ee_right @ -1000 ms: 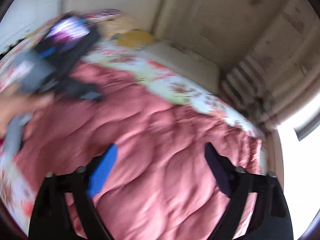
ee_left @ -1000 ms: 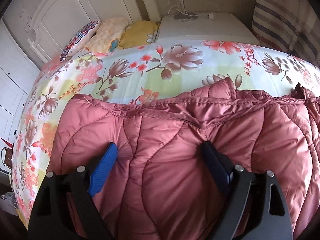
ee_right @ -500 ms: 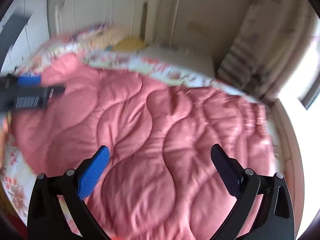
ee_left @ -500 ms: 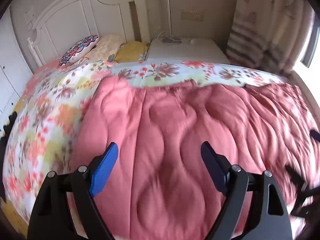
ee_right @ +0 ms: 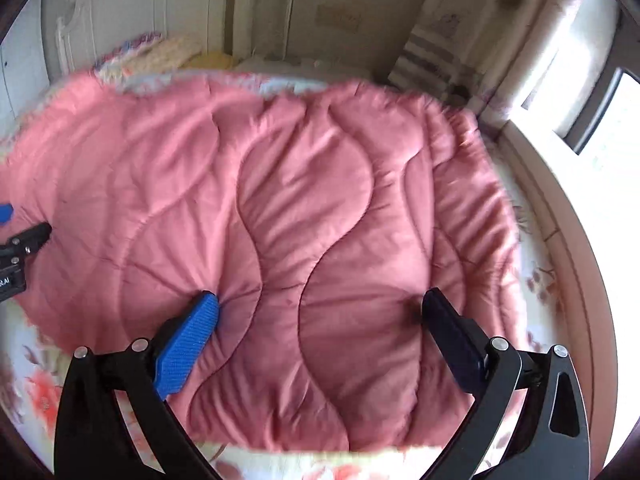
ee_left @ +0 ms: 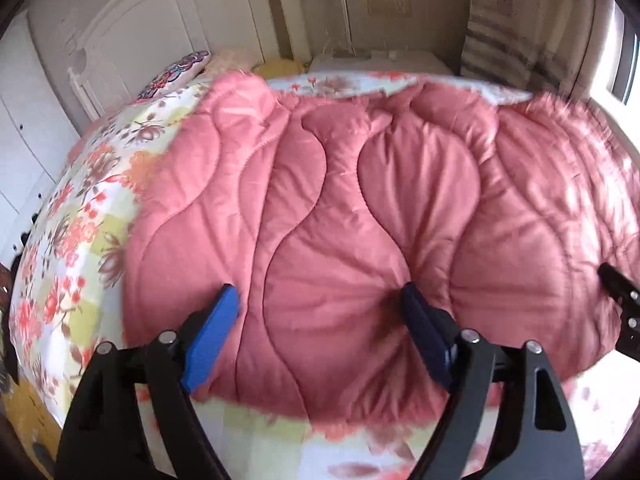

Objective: Fold large clothes

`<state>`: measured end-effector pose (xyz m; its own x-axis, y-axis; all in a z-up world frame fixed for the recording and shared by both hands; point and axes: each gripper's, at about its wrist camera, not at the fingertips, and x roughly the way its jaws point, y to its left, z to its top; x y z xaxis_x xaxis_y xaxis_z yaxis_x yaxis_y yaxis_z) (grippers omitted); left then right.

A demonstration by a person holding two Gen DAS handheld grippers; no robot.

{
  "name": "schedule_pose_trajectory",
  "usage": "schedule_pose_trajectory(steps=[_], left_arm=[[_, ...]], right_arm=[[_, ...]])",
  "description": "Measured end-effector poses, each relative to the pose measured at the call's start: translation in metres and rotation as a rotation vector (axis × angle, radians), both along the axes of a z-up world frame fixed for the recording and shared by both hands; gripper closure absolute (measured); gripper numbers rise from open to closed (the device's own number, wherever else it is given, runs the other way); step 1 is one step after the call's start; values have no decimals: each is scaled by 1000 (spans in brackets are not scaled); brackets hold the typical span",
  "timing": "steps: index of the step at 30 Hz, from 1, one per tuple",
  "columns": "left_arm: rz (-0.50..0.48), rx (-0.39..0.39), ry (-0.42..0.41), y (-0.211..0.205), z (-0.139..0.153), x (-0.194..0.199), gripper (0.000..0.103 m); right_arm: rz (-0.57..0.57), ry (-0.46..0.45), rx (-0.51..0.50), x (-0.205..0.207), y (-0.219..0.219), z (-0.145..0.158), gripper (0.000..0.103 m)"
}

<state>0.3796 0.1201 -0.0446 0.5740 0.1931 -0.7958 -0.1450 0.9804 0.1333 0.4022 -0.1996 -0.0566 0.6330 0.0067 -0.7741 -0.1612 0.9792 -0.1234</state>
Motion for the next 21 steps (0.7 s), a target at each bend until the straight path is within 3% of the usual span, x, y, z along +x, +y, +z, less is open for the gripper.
schedule_pose_trajectory(steps=[3,5,7,9,12,14,16,19,21], left_arm=[[12,38,26,-1,-10,3,20],[18,43,39,1,-23,9,15],[20,41,32,0,-23,6,14],[16,9,24,3,-18,3,19],[-3,-41,-25,7,-1,-1,24],[-3,-26,-63,4,9,1,23],[2,-6,-69,1,11,13,23],[-2,-15,9,4,-10,36,16],[-15,21,-3,3,-17,39,10]], right_arm=[[59,-43,16,-21,10,14,6],[43,-9,-45,-16,16,-1,4],[37,45,6,-5,10,-28,4],[52,57,28,0,8,-29,4],[58,41,19,-1,3,-5,6],[65,-20,23,-3,1,15,6],[70,-24,53,6,-1,22,5],[39,76,81,33,-8,-9,4],[48,82,133,37,-14,-24,4]])
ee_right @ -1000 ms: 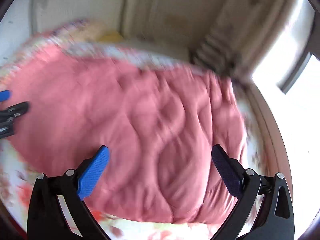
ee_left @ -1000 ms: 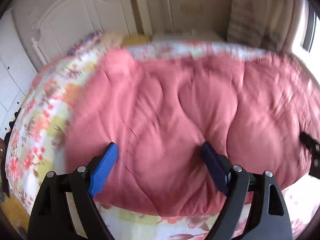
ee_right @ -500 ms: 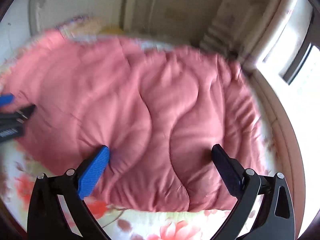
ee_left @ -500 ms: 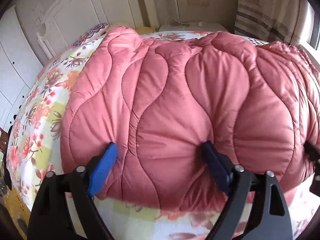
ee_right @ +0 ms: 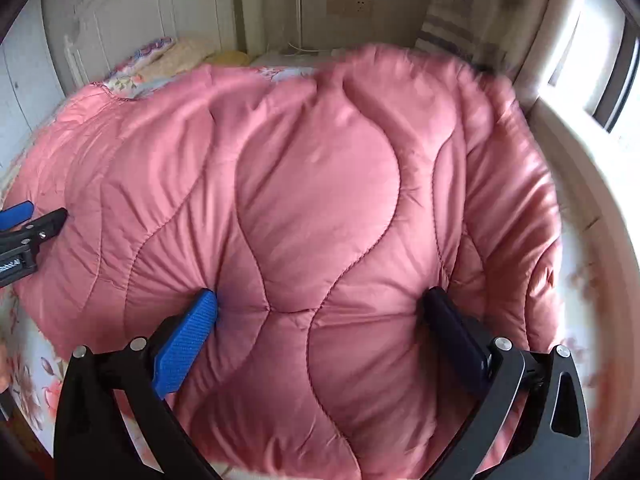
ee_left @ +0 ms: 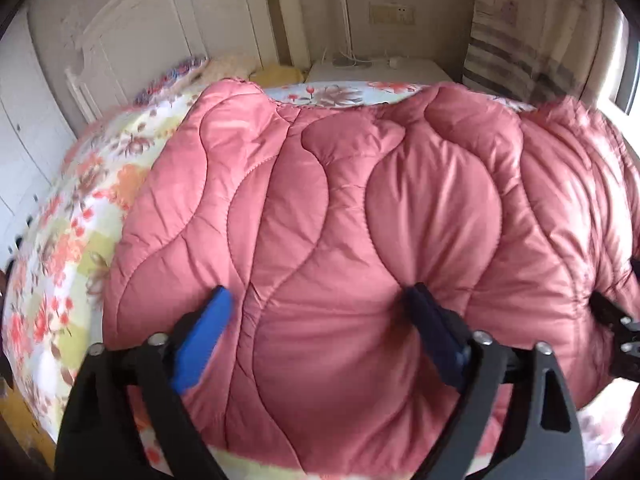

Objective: Fold large clothes

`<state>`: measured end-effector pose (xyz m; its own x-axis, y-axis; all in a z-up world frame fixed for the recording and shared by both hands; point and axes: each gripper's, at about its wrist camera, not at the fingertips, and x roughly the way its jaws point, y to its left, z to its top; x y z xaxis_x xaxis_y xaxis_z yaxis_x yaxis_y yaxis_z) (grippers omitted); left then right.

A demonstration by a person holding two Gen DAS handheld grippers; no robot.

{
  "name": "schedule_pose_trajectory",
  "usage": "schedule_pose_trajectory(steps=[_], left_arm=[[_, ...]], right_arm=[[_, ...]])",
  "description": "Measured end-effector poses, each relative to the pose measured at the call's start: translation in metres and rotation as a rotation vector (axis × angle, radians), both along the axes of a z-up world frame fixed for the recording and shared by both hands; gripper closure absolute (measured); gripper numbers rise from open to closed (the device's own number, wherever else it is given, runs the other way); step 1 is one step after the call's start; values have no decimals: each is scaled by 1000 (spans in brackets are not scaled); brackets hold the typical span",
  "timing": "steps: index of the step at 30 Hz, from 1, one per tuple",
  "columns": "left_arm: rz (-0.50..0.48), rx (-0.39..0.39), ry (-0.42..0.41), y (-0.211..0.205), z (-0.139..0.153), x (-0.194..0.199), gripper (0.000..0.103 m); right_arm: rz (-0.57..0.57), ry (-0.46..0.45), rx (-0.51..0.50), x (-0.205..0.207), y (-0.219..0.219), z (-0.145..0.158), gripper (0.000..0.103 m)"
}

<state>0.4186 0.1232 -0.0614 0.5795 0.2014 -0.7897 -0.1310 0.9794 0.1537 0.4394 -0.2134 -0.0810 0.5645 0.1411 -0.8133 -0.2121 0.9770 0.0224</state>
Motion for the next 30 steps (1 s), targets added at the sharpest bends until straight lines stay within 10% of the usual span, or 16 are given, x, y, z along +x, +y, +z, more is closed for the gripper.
schedule_pose_trajectory(steps=[13,20,30], left_arm=[[-7,-45,-4,1,11,-5,13],[-111,-88,-131,-23,64,-9,2],[-139,-151,-61,-49,39,23,2]], right_arm=[[6,-12,59,-3,-26,13,5],[-71,-108,393,-63,-109,53,5],[-159,-7,677,-110,-172,14,5]])
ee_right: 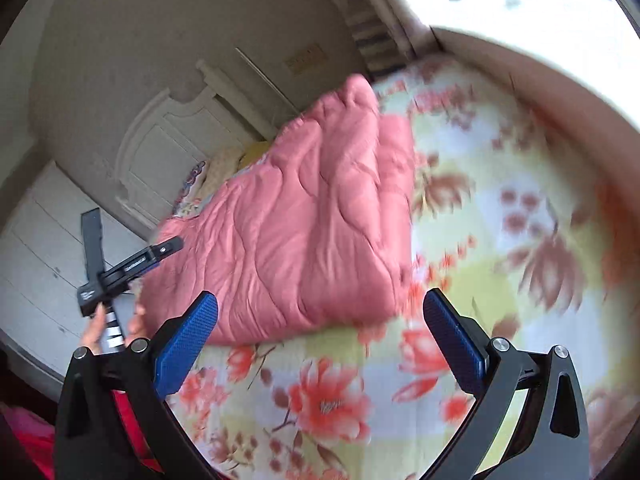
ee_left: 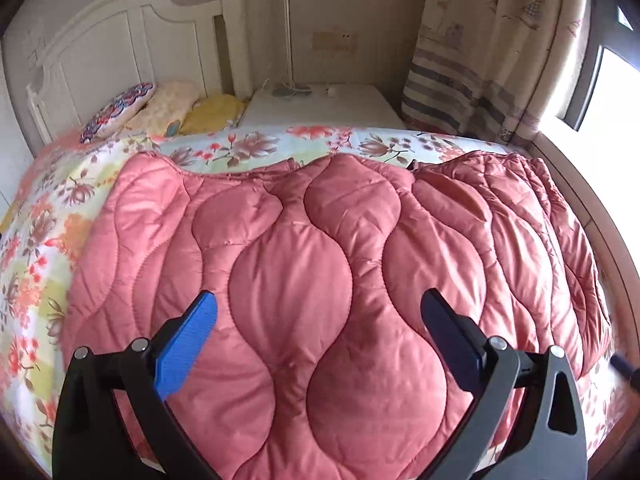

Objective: Fold large clothes

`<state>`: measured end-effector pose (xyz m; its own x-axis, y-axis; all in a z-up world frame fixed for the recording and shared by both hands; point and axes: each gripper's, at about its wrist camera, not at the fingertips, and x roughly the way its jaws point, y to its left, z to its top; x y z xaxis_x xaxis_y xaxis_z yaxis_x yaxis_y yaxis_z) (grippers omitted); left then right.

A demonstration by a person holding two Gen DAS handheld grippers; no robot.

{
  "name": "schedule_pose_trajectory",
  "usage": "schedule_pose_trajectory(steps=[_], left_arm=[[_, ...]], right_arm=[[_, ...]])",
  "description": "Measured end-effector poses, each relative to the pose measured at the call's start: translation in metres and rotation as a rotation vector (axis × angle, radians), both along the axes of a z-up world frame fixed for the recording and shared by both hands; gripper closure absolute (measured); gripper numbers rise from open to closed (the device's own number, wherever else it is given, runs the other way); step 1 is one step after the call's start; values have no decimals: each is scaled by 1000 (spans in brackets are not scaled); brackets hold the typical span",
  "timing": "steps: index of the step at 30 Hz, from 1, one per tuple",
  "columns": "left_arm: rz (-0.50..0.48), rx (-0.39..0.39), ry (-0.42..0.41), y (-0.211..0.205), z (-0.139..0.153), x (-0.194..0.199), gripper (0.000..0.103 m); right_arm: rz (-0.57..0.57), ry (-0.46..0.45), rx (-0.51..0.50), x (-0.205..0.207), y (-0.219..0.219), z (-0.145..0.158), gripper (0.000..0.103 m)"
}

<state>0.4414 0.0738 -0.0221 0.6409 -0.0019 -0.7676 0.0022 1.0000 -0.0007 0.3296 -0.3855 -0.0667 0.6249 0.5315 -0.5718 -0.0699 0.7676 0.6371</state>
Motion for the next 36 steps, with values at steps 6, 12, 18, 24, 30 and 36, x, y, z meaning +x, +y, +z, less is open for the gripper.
schedule_pose_trajectory(steps=[6,12,18,24,30,36], left_arm=[[10,32,41,2,-12,21,2],[-44,-8,27,-11,0,27,3],[-103,-135,52,-23,0,-15,3],[-45,71,62,-14,-23,-18,2],[5,145,71,-2,-32,-11,2],[-12,145,82,7,-17,-21,7]], right_arm=[[18,73,105,-2,8,-31,5],[31,51,188,-1,21,-40,5],[63,38,291,7,33,-42,5],[63,25,346,19,39,-42,5],[31,16,404,34,34,-42,5],[26,15,407,35,28,-42,5]])
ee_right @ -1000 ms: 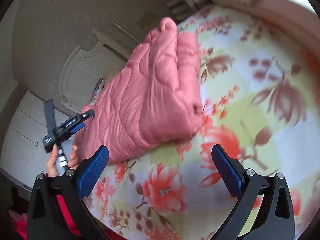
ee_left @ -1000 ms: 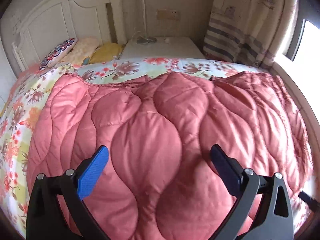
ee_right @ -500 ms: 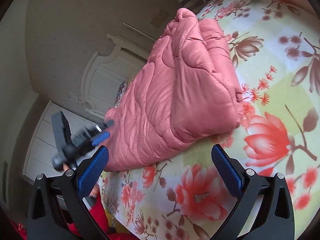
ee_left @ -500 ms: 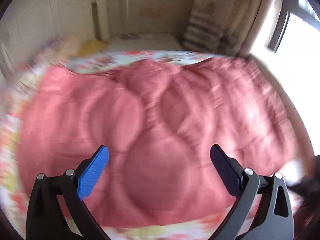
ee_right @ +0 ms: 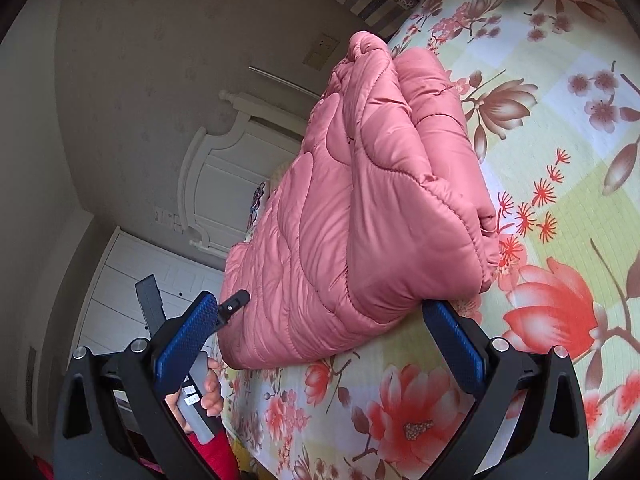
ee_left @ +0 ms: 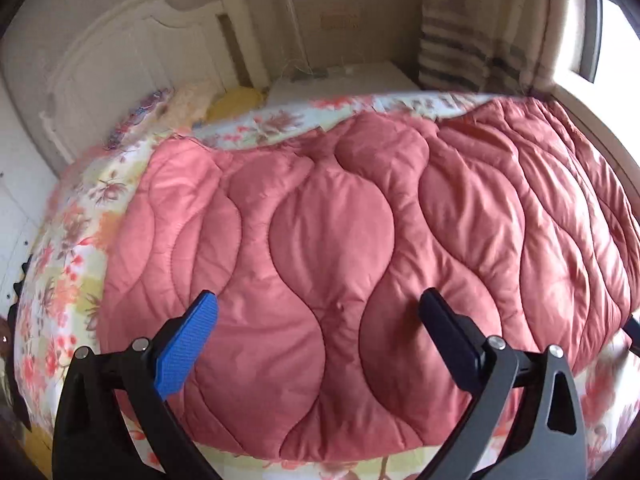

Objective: Fold large clothes

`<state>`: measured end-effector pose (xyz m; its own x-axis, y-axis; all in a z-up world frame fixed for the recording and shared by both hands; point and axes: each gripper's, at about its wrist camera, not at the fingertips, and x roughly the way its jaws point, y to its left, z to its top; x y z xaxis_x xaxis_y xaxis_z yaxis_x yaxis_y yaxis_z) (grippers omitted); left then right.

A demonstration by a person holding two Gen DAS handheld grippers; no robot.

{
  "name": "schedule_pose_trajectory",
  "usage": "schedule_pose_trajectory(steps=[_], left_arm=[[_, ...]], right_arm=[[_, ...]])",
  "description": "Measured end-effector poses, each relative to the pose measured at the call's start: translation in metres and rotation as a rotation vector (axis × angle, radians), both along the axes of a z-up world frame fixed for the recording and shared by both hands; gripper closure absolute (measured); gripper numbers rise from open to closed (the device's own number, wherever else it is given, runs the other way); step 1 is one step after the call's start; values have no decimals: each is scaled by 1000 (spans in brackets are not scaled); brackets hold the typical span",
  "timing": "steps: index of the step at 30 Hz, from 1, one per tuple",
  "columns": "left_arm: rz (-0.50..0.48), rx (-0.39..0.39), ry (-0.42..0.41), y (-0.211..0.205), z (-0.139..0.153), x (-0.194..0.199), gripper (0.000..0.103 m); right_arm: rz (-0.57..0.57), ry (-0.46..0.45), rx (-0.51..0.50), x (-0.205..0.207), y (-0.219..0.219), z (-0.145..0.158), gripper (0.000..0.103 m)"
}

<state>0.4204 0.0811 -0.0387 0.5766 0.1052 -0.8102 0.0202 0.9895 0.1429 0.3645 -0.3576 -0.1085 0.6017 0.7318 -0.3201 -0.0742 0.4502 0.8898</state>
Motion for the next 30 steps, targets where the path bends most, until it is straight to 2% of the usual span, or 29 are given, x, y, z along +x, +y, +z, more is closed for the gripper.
schedule_pose_trajectory(steps=[1,2,4,6,8,10,11,13,16,18,20,22,26,28,30], left_arm=[[3,-50,27,8,0,0,9],[8,-53,25,12,1,-3,9],[24,-4,11,23,-2,-11,9],[49,0,23,43,-7,-22,9],[102,-30,42,68,-13,-29,9],[84,-73,52,80,-12,-31,10],[74,-65,33,78,-1,-30,16],[47,-83,-22,67,22,-25,15],[-30,-68,-69,33,38,4,14],[-31,-51,-54,18,29,21,14],[-17,-96,-26,14,12,31,14],[18,-80,-33,11,-3,34,14],[30,-70,-53,10,-14,31,10],[36,-83,-51,11,-16,31,8],[39,-90,-51,12,-18,31,6]], right_arm=[[1,-2,1,-1,-1,-1,5],[1,-8,4,-2,-1,-1,5],[-2,-16,8,-5,-3,-1,5],[-4,-15,15,-8,-7,-2,5],[3,-27,21,-11,-8,-3,5],[9,-50,17,-16,-9,-3,5],[3,-60,9,-19,-9,-3,5],[-16,-70,-1,-25,-7,-3,5],[-66,-59,-8,-37,-4,-2,5],[-108,-60,-14,-51,-1,-3,5],[-245,-57,-42,-72,2,-2,5],[-342,-36,-90,-77,11,-1,4],[-314,-19,-293,-44,48,5,4],[-341,-26,-313,-36,56,6,4],[-414,-16,-316,-30,59,6,4]])
